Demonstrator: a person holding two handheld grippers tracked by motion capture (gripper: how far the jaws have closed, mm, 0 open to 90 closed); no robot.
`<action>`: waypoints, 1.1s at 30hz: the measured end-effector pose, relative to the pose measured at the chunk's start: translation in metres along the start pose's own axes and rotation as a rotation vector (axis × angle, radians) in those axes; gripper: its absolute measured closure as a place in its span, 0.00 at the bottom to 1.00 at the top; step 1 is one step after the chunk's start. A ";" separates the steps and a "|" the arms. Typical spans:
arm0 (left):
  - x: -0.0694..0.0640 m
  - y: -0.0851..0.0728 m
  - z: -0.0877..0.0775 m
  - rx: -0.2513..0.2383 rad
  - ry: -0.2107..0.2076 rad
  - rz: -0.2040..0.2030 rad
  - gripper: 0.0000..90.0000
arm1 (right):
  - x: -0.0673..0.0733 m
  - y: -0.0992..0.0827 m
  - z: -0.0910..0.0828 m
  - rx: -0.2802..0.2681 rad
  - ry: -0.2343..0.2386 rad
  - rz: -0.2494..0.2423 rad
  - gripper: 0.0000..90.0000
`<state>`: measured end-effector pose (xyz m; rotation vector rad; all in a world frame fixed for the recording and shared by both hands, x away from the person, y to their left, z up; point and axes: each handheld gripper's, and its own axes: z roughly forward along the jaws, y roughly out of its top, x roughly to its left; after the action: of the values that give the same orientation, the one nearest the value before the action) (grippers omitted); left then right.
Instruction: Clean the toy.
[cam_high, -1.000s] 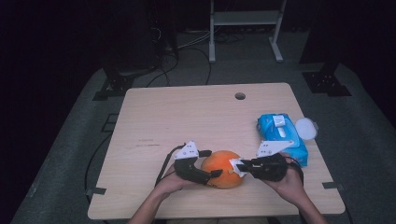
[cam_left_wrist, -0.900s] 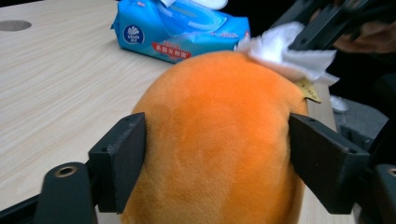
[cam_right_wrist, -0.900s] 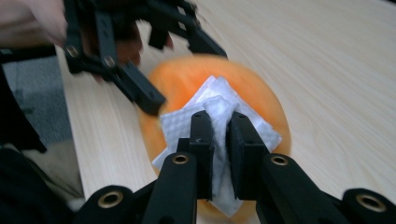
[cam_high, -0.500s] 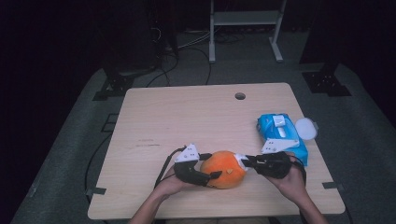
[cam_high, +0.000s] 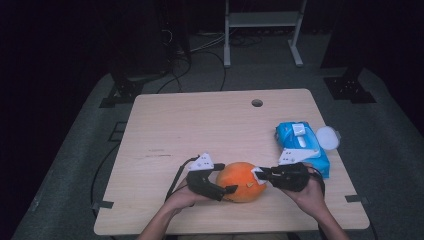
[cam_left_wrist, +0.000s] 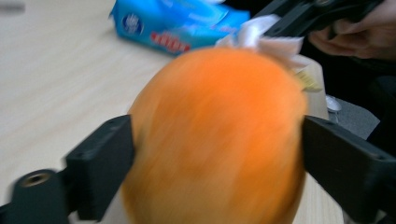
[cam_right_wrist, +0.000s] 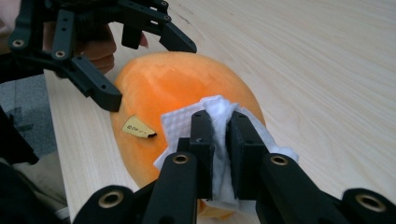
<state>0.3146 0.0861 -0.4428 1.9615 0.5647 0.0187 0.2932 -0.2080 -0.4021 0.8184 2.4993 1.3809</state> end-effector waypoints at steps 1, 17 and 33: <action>0.001 -0.001 0.000 0.009 -0.005 -0.022 0.07 | 0.000 -0.001 0.000 0.004 0.003 0.003 0.89; -0.012 0.006 0.004 -0.113 0.085 0.174 0.42 | 0.005 0.009 -0.012 -0.078 -0.071 -0.027 0.91; 0.003 -0.005 0.003 -0.044 0.038 0.073 0.24 | -0.006 -0.003 0.003 -0.057 -0.044 0.067 0.91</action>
<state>0.3164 0.0860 -0.4493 1.9419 0.5128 0.1136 0.2986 -0.2104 -0.4067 0.9185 2.4093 1.4321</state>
